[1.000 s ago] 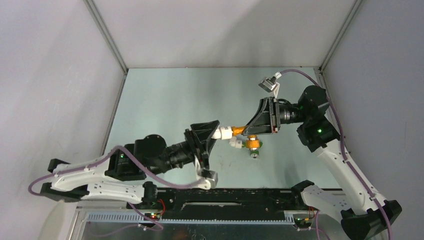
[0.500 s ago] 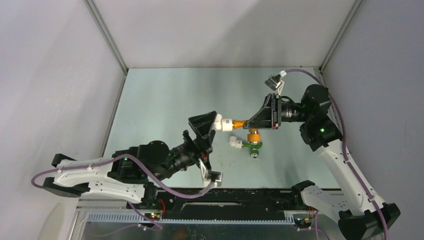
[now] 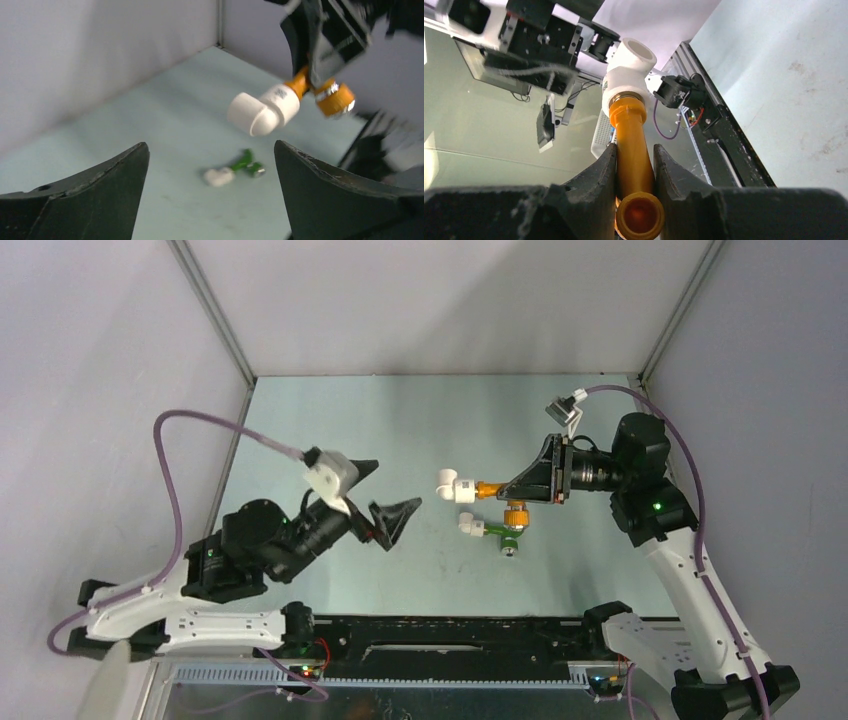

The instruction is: Install the water faucets

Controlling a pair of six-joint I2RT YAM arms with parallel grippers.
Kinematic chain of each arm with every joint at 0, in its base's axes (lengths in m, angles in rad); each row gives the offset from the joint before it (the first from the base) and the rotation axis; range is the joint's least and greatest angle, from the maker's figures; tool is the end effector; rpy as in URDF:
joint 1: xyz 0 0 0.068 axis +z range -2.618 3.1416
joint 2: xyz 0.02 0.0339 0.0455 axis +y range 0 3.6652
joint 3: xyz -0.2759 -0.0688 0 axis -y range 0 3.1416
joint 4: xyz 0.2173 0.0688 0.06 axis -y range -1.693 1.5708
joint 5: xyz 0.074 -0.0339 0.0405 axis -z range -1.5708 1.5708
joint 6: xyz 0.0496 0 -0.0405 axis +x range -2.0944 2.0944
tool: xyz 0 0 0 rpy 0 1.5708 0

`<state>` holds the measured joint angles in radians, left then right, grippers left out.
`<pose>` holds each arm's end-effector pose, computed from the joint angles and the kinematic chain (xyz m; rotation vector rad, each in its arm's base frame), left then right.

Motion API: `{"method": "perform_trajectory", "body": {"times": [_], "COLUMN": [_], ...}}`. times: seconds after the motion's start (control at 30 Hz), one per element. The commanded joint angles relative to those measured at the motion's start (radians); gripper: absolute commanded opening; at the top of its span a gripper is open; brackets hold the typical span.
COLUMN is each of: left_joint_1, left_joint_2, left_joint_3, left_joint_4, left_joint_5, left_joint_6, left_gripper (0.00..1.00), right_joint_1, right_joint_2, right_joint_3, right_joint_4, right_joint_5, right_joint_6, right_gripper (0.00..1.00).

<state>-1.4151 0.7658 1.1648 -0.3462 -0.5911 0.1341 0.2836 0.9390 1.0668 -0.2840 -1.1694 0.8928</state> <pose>0.0448 -0.1074 0.4505 0.6957 1.3902 -0.5712 0.1381 0.0878 0.4088 -0.4210 1.9719 1.7988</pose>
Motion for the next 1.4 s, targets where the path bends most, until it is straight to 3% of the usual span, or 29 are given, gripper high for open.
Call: {"method": "perform_trajectory", "body": {"times": [0.0,0.17,0.3,0.4,0.6,0.8,0.93,1.03,1.1,1.2,1.27,1.37], "left_joint_1": [0.157,0.406,0.55,0.577,0.576,0.577,0.576,0.577,0.576,0.576,0.577,0.577], "left_joint_2": [-0.006,-0.018,-0.026,-0.013,0.068,0.136,0.173,0.195,0.211,0.223,0.224,0.22], "left_joint_3": [-0.013,-0.092,-0.233,-0.302,-0.329,-0.296,-0.28,-0.251,-0.223,-0.156,-0.11,-0.053], "left_joint_4": [-0.002,0.06,0.256,0.33,0.484,0.531,0.553,0.524,0.502,0.431,0.365,0.25], "left_joint_5": [0.139,0.441,0.699,0.777,0.898,0.932,0.951,0.946,0.95,0.948,0.933,0.896], "left_joint_6": [-0.721,-1.152,-1.454,-1.6,-1.727,-1.7,-1.651,-1.598,-1.553,-1.443,-1.307,-1.13], "left_gripper": [1.0,1.0,0.96,0.94,0.91,0.82,0.55,0.45,0.26,0.08,0.01,0.0], "right_joint_1": [-0.005,-0.005,-0.005,-0.005,-0.005,-0.004,-0.004,-0.003,-0.004,-0.004,-0.004,-0.004], "right_joint_2": [-0.021,-0.017,-0.014,-0.015,-0.018,-0.015,-0.017,-0.019,-0.019,-0.02,-0.021,-0.025], "right_joint_3": [0.016,0.016,0.016,0.017,0.016,0.017,0.016,0.016,0.015,0.016,0.017,0.016], "right_joint_4": [-0.039,-0.034,-0.012,-0.003,-0.004,0.0,0.007,0.009,0.012,0.019,0.021,0.025], "right_joint_5": [0.003,-0.001,-0.004,-0.006,-0.005,-0.008,-0.012,-0.013,-0.016,-0.021,-0.022,-0.019], "right_joint_6": [-0.077,-0.077,-0.061,-0.054,-0.052,-0.046,-0.036,-0.033,-0.03,-0.021,-0.018,-0.013], "right_gripper": [0.0,0.0,0.0,0.0,0.0,0.0,0.0,0.0,0.0,0.0,0.0,0.0]}}
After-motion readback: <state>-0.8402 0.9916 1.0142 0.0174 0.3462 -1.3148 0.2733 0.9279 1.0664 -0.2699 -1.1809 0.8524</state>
